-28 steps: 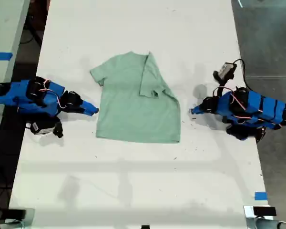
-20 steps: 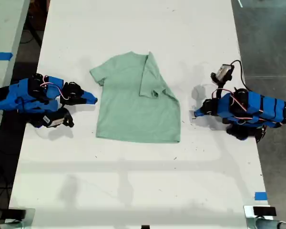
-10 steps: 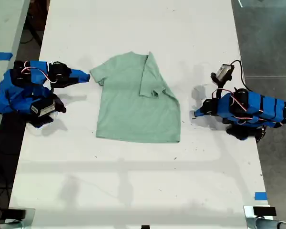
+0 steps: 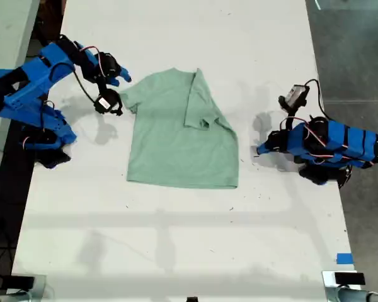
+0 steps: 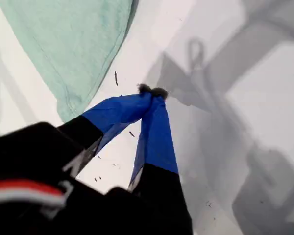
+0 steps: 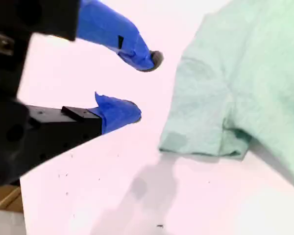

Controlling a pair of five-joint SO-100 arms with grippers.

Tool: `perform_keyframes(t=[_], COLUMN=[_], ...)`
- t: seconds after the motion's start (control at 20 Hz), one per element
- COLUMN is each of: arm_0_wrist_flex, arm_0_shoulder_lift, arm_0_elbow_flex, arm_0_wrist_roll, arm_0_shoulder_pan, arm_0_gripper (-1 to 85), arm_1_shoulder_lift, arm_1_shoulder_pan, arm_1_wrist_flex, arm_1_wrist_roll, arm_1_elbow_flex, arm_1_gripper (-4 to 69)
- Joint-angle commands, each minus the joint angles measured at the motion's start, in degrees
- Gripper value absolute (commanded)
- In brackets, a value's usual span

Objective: Fold t shirt

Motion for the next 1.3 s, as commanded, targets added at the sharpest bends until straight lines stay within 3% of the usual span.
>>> perform_keyframes(t=[0.0,0.65,0.85,1.25], arm_0_wrist_flex=[-2.0,-8.4,-5.4,7.6], arm_0_shoulder_lift=[-11.5,-33.5,-37.1,-27.9], arm_0_elbow_flex=[-4.0,-9.8,-13.1,-25.4], arm_0_wrist_roll=[5.5,5.8,5.4,0.0], arm_0_shoulder_pan=[-6.9,-1.4,-1.1,5.4], arm_0_gripper=[14.8,11.6,0.0,-0.1], arm_1_shoulder_lift=[0.5,0.5,0.5,0.5], arm_1_shoulder_pan=[-0.2,-0.4,-0.4,-0.4], arm_1_wrist_flex=[-1.4,-1.5,-1.5,-1.5], arm_1_wrist_roll=[-1.4,-1.4,-1.4,-1.5], arm_1_elbow_flex=[2.2,2.2,2.2,2.2], arm_1_gripper=[-2.8,-2.8,-2.8,-2.8])
